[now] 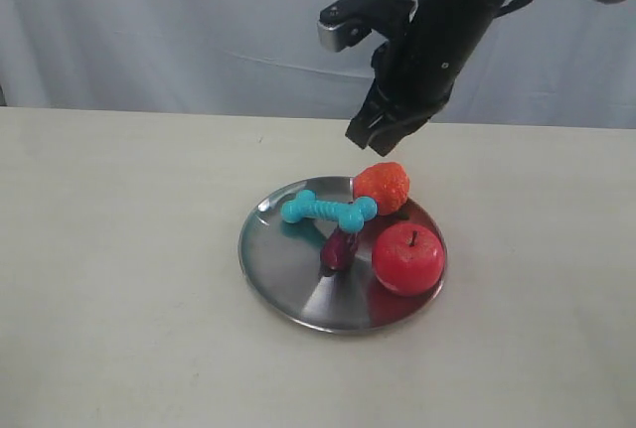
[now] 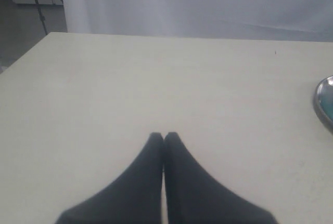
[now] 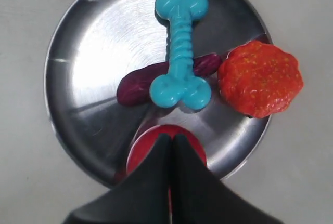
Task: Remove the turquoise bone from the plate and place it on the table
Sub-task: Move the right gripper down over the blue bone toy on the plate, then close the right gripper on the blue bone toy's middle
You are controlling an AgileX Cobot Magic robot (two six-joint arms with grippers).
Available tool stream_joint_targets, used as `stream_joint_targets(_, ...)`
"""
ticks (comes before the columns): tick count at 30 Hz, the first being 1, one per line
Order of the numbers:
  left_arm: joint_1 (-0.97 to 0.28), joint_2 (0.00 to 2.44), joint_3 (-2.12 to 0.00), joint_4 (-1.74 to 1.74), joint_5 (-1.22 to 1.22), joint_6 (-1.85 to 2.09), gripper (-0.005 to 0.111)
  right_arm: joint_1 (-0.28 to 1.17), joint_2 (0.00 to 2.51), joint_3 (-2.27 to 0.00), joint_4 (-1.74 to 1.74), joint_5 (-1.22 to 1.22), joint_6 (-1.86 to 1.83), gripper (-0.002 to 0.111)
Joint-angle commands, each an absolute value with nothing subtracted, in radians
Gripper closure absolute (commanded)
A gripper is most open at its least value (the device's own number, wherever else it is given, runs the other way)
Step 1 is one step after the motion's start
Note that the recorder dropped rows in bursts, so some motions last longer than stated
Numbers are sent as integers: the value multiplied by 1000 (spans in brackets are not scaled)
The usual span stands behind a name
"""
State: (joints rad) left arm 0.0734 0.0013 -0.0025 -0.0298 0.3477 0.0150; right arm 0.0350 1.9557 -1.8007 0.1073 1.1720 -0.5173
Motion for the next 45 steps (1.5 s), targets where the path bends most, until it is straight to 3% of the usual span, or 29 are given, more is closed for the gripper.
stream_joint_targets(1,78,0,0,-32,342,11,107,38,2008,-1807,108,1080,-551,109)
stream_joint_targets(8,78,0,0,-32,342,11,107,54,2106,-1812,103,822,-570,109)
stream_joint_targets(14,78,0,0,-32,342,11,107,56,2188,-1886,103,843,-539,108)
stream_joint_targets(16,78,0,0,-32,342,11,107,59,2245,-1939,103,923,-539,98)
stream_joint_targets(17,78,0,0,-32,342,11,107,63,2277,-1975,106,972,-539,79)
stream_joint_targets(18,78,0,0,-32,342,11,107,65,2288,-1988,111,984,-539,71)
stream_joint_targets(19,78,0,0,-32,342,11,107,73,2296,-1991,125,980,-548,54)
stream_joint_targets(21,78,0,0,-32,342,11,107,87,2298,-1991,127,967,-570,46)
stream_joint_targets(45,78,0,0,-32,342,11,107,103,2356,-1991,129,921,-595,50)
